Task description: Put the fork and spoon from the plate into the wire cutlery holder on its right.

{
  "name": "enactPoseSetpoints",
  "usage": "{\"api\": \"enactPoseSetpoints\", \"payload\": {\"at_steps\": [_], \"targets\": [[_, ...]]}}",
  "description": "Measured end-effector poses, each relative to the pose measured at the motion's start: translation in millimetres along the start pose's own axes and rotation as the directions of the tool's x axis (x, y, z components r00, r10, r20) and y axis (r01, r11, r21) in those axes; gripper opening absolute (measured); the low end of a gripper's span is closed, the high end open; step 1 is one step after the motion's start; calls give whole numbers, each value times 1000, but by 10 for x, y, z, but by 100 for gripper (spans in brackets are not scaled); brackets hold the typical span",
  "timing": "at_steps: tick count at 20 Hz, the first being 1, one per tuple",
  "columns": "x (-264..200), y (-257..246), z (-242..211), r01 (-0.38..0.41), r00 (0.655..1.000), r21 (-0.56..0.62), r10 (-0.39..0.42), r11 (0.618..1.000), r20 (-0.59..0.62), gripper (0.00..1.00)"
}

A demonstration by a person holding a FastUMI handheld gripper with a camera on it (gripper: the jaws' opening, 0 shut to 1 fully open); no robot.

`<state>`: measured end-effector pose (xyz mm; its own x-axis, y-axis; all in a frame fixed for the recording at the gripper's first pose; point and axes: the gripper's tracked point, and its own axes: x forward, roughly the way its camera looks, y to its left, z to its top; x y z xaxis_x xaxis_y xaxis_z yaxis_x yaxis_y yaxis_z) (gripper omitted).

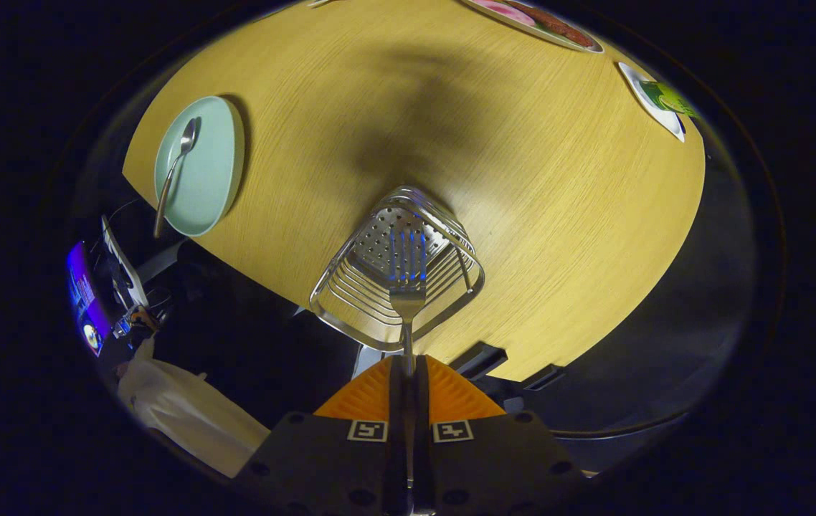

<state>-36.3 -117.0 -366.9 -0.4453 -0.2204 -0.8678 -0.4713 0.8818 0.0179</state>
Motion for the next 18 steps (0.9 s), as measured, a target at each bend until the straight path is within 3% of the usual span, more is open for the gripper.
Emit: {"api": "enactPoseSetpoints", "payload": {"at_steps": [4,7,8,10,11,13,15,18], "targets": [[45,9,36,-11,1000,14,11,1000,12,8],[32,28,52,-24,999,21,23,999,42,15],[23,53,37,-34,998,21,33,999,49,22],[-41,77,16,-54,994,19,52,998,92,45],[-79,87,23,-64,989,20,61,998,132,67],[-248,127,33,-88,971,40,77,995,226,97],[-436,119,31,-113,940,72,83,991,332,99],[-816,106,3,-164,865,124,82,979,495,100]]}}
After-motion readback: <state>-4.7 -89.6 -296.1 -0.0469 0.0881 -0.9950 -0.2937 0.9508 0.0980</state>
